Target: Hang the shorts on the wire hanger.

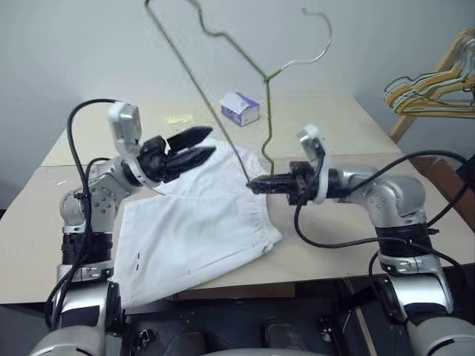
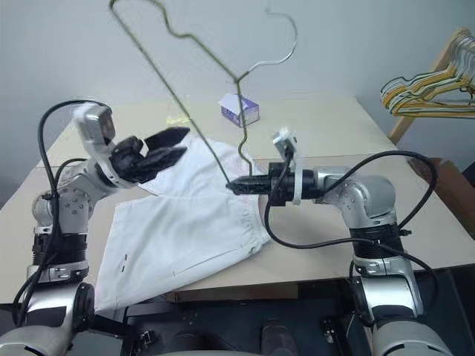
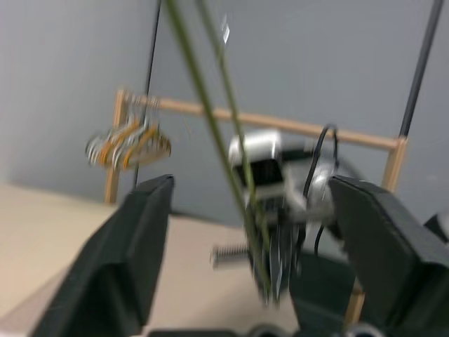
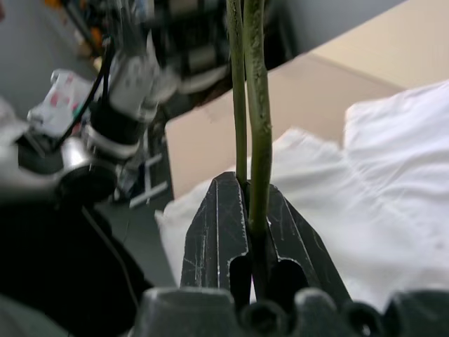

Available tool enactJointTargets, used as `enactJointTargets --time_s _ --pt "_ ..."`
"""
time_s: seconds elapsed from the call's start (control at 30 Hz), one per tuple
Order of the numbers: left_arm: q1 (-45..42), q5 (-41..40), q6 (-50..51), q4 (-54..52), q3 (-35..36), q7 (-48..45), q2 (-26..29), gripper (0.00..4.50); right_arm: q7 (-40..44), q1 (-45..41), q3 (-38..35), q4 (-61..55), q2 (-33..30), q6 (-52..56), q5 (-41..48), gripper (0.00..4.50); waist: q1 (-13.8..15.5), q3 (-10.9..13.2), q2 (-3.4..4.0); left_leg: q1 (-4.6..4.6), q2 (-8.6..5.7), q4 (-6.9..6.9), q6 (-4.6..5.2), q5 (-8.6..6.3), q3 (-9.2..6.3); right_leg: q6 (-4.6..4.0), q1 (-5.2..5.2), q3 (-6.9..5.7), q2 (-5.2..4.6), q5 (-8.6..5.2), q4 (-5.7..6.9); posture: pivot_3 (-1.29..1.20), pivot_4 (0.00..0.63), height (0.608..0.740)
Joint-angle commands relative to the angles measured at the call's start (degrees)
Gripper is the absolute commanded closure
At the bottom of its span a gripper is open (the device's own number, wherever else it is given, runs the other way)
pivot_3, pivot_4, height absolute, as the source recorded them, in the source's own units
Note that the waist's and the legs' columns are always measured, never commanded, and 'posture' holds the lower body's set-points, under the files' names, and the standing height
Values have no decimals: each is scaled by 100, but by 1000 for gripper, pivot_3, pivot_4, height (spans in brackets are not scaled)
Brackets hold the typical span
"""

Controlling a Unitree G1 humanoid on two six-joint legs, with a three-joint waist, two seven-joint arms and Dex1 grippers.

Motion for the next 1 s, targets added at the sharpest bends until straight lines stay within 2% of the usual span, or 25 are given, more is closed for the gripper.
enactJointTargets --time_s 0.03,0.1,0.27,0.4,0.53,0.77,1.0 --pt "97 826 -360 -38 -251 445 250 32 -284 -47 -556 -65 -294 499 383 4500 9 0 1 0 0 0 0 0 -1 0 0 -1 0 0 -1 -56 0 740" --pt "169 1261 -493 98 -412 591 424 32 -318 128 -676 -95 -603 846 503 4500 33 1 1 -2 0 -1 0 0 0 0 0 -1 -1 0 -2 -56 0 740" --pt "562 1781 -1066 -127 -516 298 884 32 -603 786 -740 11 -1403 1872 522 4500 28 1 1 -8 0 -2 8 -5 4 0 -1 -3 -4 0 -17 -56 0 740" --pt "666 1992 -1015 -342 -689 164 1165 32 -694 1432 -653 242 -1858 2333 412 4500 45 1 1 -12 0 -1 12 -7 7 1 -3 -3 -7 0 -24 -61 0 740" --pt "765 2092 -1087 -539 -771 33 1258 32 -335 1992 -242 335 -2259 2282 324 4500 42 1 1 -10 -1 0 13 -8 9 4 -2 0 -7 2 -22 -54 0 740" --pt "815 2158 -1026 -713 -825 63 1258 32 544 2150 584 1124 -2762 1955 23 4500 14 1 1 -4 0 7 14 -7 11 7 1 8 -3 8 -20 -33 0 740" --pt "1055 2128 -958 -898 -788 43 1281 32 884 2056 942 1494 -2755 1694 -273 4500 48 0 2 -4 -1 8 14 -7 11 9 2 9 -4 9 -20 -18 0 740"
